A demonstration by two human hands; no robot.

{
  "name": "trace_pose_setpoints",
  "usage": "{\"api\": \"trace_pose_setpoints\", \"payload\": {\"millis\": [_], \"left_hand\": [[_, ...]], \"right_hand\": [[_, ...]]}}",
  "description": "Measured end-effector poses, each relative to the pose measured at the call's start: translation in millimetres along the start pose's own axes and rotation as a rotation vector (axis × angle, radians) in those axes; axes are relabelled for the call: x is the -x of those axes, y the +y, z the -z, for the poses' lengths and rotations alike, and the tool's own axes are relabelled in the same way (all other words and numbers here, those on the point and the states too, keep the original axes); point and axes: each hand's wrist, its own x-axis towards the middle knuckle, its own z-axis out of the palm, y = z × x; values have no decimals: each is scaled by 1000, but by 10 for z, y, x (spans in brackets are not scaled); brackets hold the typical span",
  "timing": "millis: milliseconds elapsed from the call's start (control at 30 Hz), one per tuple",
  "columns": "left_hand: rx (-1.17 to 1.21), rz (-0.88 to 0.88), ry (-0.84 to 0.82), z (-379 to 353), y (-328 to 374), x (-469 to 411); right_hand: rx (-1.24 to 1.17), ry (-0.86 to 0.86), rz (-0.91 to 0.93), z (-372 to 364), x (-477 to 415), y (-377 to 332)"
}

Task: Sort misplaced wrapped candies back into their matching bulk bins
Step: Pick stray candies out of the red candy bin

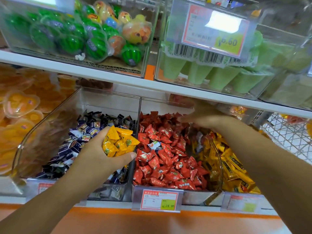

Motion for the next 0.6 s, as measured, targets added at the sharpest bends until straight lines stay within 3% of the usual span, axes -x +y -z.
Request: {"api": "trace_pose_setpoints", "payload": {"millis": [67, 233, 367, 600], "left_hand": [[6, -3, -2, 5, 1, 5], [6, -29, -2, 7, 2, 21], [5, -21, 0, 10, -21, 17], [-6, -41, -12, 2, 7, 14]], "right_hand": [[30, 63, 97, -110, 152, -27], [95, -85, 326, -521, 404, -56], [221, -290, 272, -746, 329, -21], [276, -76, 332, -979, 300, -24]]}}
